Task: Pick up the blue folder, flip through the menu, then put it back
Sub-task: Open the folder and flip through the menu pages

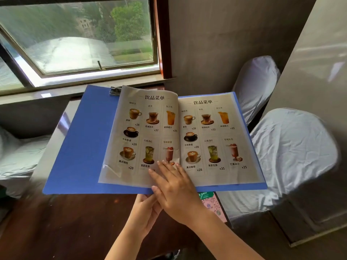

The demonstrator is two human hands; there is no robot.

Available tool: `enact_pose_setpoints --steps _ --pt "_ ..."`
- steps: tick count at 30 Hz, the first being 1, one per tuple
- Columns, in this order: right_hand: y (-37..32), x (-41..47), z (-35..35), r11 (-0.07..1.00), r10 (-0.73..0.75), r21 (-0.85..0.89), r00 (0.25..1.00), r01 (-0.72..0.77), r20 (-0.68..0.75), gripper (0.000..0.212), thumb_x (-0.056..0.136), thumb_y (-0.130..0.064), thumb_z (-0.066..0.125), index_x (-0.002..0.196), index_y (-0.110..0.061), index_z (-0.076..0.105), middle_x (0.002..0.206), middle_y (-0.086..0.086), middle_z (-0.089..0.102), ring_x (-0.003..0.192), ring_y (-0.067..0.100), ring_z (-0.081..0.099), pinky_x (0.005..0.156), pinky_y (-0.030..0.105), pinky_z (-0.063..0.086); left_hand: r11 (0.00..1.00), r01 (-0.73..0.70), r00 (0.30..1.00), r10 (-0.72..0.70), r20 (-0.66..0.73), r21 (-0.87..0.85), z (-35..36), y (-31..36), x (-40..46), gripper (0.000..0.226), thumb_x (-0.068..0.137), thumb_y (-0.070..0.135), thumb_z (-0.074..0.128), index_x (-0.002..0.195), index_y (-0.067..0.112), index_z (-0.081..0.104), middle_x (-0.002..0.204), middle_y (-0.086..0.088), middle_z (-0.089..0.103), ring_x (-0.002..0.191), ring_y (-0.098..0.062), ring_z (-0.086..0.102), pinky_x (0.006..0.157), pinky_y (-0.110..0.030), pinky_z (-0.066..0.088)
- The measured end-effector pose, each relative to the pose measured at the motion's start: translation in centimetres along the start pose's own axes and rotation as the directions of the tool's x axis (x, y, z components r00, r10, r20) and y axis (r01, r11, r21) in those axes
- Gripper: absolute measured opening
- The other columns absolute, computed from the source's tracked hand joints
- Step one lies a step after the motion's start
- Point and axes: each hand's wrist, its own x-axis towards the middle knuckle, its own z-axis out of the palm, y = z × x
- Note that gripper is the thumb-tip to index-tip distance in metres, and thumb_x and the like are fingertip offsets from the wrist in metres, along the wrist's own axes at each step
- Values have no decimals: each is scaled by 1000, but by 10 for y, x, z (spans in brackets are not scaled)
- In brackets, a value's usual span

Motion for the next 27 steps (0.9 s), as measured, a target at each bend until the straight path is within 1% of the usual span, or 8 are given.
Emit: enact_pose_setpoints --steps 4,7,8,10,13,15,20,27 --pt "21 -6 -39 964 140 255 955 -71 -263 43 95 -32 34 134 -19 45 141 5 48 131 13 40 107 35 39 993 15 1000 -15 5 -114 -1 2 3 53 72 -13 48 120 9 52 107 -18 71 94 -31 70 69 -37 59" --pt "74 -24 -74 927 369 249 794 -280 -483 41 92 -30 47 130 -12 48 135 13 51 126 25 45 97 46 47 987 19 1000 -22 -19 -161 -8 4 2 51 69 -13 50 114 10 55 101 -16 74 91 -33 70 66 -39 60" --pt "95 -31 -85 882 471 259 750 -394 -465 44 91 -28 53 131 -12 46 136 16 48 126 29 43 97 50 46 985 19 999 -24 -28 -173 -10 5 1 51 69 -14 50 113 11 55 101 -16 74 92 -33 70 65 -40 60" --pt "132 -42 -101 707 681 441 701 -553 -212 51 89 -24 59 136 -16 40 139 16 46 125 31 44 96 48 45 982 13 999 -22 -47 -191 -12 6 1 52 69 -14 50 113 13 56 103 -17 72 92 -33 70 65 -40 60" --pt "154 -50 -104 390 683 744 712 -542 161 39 91 -16 57 128 -23 48 119 15 64 104 28 63 77 37 54 982 7 999 -17 -48 -188 -12 8 2 52 70 -14 48 113 13 56 103 -15 73 93 -32 70 65 -39 60" --pt "158 -54 -100 365 652 764 732 -532 199 33 91 -11 56 121 -23 55 105 11 71 94 25 68 65 29 57 984 3 999 -11 -44 -179 -12 8 3 52 71 -13 48 115 12 55 102 -14 74 93 -31 70 65 -39 60" --pt "158 -58 -95 358 627 793 756 -493 188 31 90 -7 56 98 -36 62 89 3 76 84 18 72 57 24 58 986 9 999 -15 -37 -167 -17 8 2 56 72 -13 50 120 15 54 113 -17 68 100 -33 67 68 -39 60" --pt "159 -57 -90 343 569 834 802 -432 181 38 90 -1 54 102 -37 59 88 3 77 82 17 73 59 23 58 991 -17 1000 13 -28 -133 -22 9 1 56 72 -12 52 120 16 54 111 -15 70 103 -33 66 70 -39 59"
